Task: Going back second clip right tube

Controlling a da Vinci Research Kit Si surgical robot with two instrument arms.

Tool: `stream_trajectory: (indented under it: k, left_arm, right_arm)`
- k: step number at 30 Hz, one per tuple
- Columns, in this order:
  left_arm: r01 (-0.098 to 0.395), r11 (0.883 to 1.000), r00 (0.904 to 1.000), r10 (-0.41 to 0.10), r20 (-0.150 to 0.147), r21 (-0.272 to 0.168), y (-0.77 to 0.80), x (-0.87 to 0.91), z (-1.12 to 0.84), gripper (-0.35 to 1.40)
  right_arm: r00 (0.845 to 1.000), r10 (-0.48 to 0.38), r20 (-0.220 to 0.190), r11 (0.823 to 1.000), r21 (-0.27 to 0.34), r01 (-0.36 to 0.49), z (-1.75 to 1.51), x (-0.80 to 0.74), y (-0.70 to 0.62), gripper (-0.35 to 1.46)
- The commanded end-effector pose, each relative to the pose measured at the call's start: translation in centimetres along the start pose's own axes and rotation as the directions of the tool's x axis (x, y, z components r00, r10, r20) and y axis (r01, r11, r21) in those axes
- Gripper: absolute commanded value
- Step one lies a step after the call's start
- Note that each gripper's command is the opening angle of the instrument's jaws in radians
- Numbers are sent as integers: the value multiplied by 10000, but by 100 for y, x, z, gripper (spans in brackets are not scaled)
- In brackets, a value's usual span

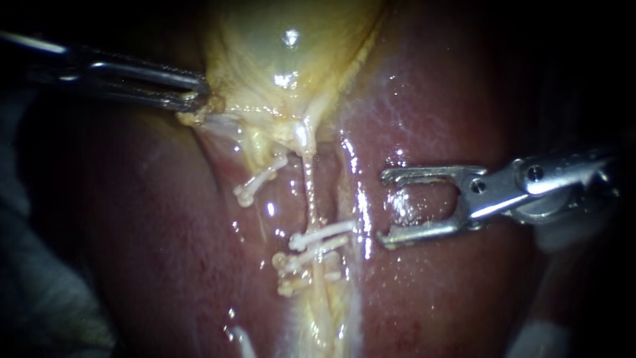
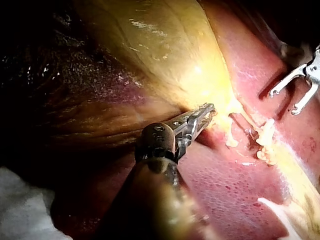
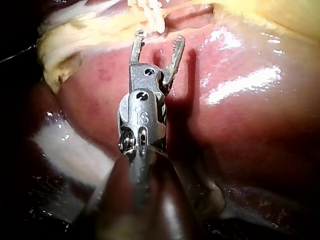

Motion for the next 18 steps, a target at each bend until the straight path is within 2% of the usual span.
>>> stream_trajectory:
  k: [1,8,18]
  left_arm:
    - [-11,10000,10000,11,-16,-20,-1,-1,6,-35]
    - [-120,9999,9999,121,56,-79,-7,-6,29,-35]
    - [-127,9999,9999,128,99,-95,-9,-6,30,-35]
  right_arm:
    - [10000,1,-2,10000,11,-1,-1,0,0,50]
    - [10000,-4,-4,10000,34,4,-5,-1,-2,50]
    - [10000,-2,-4,10000,32,2,-5,0,-2,50]
